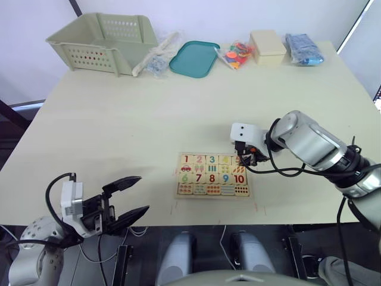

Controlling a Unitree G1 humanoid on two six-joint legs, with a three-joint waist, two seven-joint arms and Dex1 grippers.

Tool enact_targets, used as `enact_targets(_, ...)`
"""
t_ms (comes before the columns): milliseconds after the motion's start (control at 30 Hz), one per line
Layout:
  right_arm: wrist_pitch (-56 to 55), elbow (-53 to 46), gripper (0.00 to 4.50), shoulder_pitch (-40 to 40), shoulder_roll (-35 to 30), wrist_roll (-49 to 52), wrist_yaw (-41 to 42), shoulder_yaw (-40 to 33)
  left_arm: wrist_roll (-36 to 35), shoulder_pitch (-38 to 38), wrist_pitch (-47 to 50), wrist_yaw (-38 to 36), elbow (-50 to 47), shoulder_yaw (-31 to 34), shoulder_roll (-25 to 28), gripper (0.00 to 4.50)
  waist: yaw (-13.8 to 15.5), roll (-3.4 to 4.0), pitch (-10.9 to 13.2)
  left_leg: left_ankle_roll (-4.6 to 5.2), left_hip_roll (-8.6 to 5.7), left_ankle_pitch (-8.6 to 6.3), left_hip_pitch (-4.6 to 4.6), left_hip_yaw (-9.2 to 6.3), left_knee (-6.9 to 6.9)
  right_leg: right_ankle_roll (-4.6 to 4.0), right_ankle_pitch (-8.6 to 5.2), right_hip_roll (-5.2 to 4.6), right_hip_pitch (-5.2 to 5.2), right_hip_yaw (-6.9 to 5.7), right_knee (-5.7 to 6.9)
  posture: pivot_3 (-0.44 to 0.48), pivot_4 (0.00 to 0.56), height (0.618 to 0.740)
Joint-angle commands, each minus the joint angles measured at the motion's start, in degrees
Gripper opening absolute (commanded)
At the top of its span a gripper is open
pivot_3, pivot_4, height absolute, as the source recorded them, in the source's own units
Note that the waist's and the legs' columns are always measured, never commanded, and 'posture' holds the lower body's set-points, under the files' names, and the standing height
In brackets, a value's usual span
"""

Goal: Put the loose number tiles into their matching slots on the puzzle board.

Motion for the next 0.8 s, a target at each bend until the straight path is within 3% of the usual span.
enact_targets(33, -0.41, -0.43, 0.94, 0.31, -0.16, -0.34, 0.21, 0.00, -0.16, 0.01, -0.75, 0.01, -1.32, 0.14, -0.28, 4.50, 0.00, 0.00, 0.00, 0.00, 0.00, 0.00, 0.00, 0.00, 0.00, 0.00, 0.00, 0.00, 0.00, 0.00, 0.00, 0.000, 0.150, 0.740)
enact_targets(800, -1.32, -0.38, 0.94, 0.65, -0.12, -0.91, 0.38, 0.33, 0.28, 0.05, -0.68, 0.35, -1.86, -0.09, -1.03, 4.50, 0.00, 0.00, 0.00, 0.00, 0.00, 0.00, 0.00, 0.00, -0.01, 0.00, 0.00, 0.00, 0.00, 0.00, 0.00, 0.000, 0.150, 0.740)
